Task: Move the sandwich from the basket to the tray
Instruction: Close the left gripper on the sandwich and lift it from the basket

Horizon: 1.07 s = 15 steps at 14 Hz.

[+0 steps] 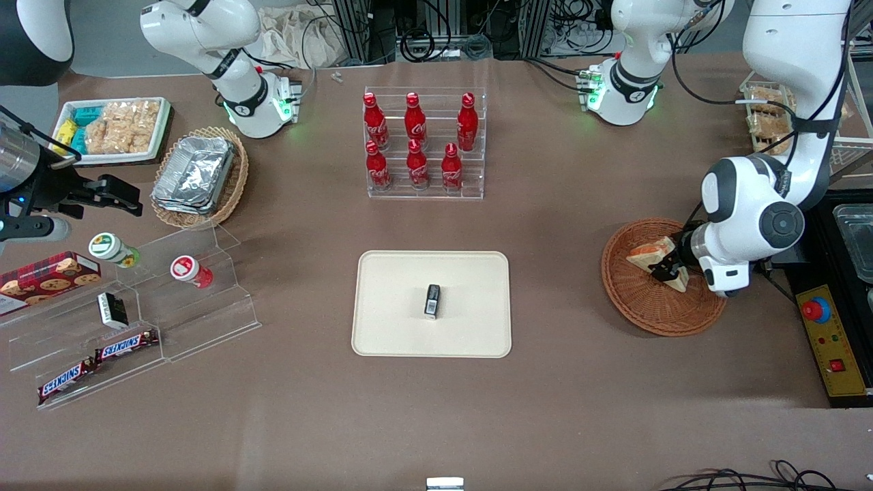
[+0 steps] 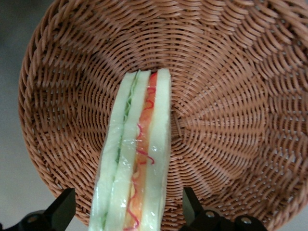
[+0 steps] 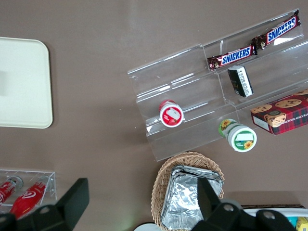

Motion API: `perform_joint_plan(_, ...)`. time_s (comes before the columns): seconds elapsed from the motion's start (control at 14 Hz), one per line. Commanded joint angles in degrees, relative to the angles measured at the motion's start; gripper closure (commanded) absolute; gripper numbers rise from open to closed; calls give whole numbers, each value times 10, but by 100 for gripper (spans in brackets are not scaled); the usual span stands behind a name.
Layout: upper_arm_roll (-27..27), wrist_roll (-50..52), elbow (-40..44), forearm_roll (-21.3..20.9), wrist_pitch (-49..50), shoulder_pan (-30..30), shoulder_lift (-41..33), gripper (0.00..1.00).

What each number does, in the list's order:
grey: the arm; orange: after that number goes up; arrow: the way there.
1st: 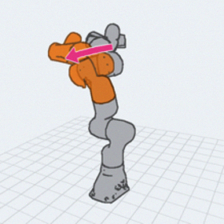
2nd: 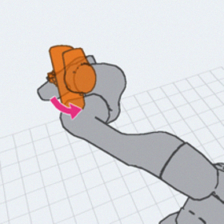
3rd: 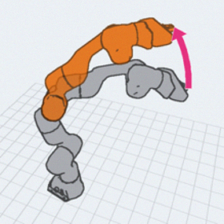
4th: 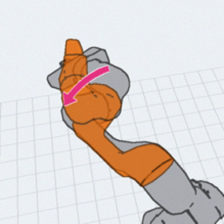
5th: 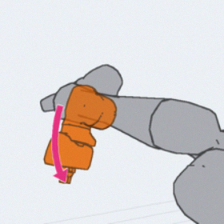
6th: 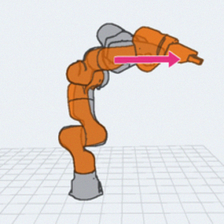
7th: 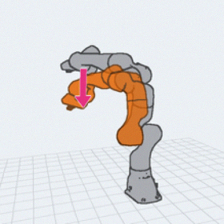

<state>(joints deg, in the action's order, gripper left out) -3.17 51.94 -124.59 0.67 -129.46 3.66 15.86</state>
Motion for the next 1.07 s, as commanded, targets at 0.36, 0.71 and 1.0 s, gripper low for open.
perform_joint_plan(0.36,1,-16,0,0,15,3,-13,100)
perform_joint_plan(0.71,-14,-85,188,12,268,-7,-56,100)
perform_joint_plan(1.0,-114,-130,293,33,330,-17,-40,100)
